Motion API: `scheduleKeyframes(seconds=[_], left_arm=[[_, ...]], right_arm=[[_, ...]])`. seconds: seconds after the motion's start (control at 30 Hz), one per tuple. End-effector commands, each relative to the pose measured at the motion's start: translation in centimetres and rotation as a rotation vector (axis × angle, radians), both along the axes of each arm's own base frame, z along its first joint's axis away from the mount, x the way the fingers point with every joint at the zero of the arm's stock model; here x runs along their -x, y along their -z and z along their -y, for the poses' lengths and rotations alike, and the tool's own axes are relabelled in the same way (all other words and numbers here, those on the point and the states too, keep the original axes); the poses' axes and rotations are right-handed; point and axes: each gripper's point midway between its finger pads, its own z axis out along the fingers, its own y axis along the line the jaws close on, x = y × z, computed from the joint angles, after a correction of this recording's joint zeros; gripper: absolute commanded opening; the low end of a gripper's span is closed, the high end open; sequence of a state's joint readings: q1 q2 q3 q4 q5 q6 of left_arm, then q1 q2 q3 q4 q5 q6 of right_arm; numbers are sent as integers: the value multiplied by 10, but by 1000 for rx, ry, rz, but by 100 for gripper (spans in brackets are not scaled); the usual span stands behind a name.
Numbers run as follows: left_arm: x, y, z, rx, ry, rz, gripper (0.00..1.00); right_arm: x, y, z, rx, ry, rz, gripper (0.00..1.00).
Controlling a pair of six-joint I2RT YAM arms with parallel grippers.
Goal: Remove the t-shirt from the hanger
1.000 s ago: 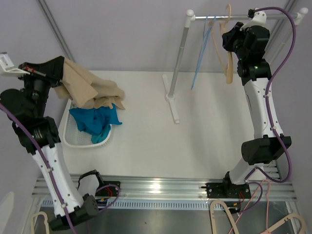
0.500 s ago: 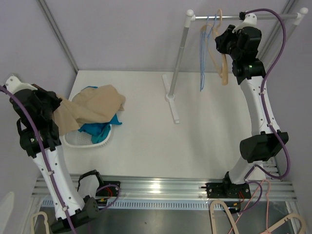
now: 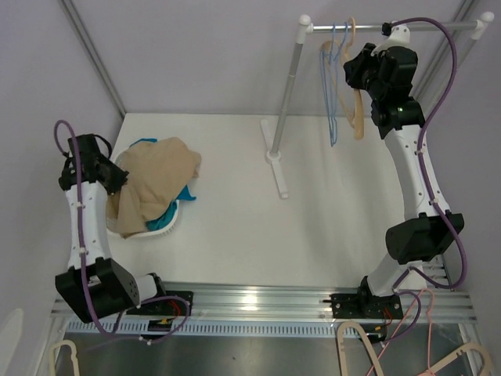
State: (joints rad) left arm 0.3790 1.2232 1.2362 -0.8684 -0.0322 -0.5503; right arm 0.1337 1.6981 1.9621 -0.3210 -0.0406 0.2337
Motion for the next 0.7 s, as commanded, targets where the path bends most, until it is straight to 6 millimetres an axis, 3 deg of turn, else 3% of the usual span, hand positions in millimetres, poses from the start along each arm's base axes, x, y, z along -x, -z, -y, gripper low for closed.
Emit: scheduleKeyframes(seconds=[0.0, 0.07, 0.13, 0.23, 0.33, 0.47, 0.53, 0.57, 0.6, 0.63, 0.67], left_arm=[[-5, 31, 24, 5, 104, -107, 1], [-5, 59, 30, -5, 178, -255, 1], [-6, 74, 27, -8, 204, -379, 1], [-14, 90, 39, 60, 282, -426, 1], [-15, 94, 42, 72, 305, -442, 1], [-10, 86, 32, 15, 276, -449, 3], [-9, 79, 32, 16, 280, -454, 15], [-8, 77, 35, 25, 301, -450, 30], [-15, 70, 49, 68, 363, -376, 82], [-19, 64, 52, 71, 389, -338, 99], [-20, 59, 54, 70, 391, -313, 99]], right_arm=[[16, -18, 2, -11, 3, 43, 0], [18, -10, 2, -19, 2, 33, 0], [23, -12, 0, -27, -4, 41, 0], [25, -5, -1, -30, -10, 28, 0], [23, -1, -1, -24, -13, 19, 0], [25, -7, -2, -17, -17, 34, 0], [25, -12, 0, -16, -12, 42, 0], [25, -12, 0, -17, -11, 44, 0], [25, -13, 1, -17, -9, 46, 0], [25, -16, 3, -16, -5, 50, 0], [25, -16, 3, -15, -6, 47, 0]])
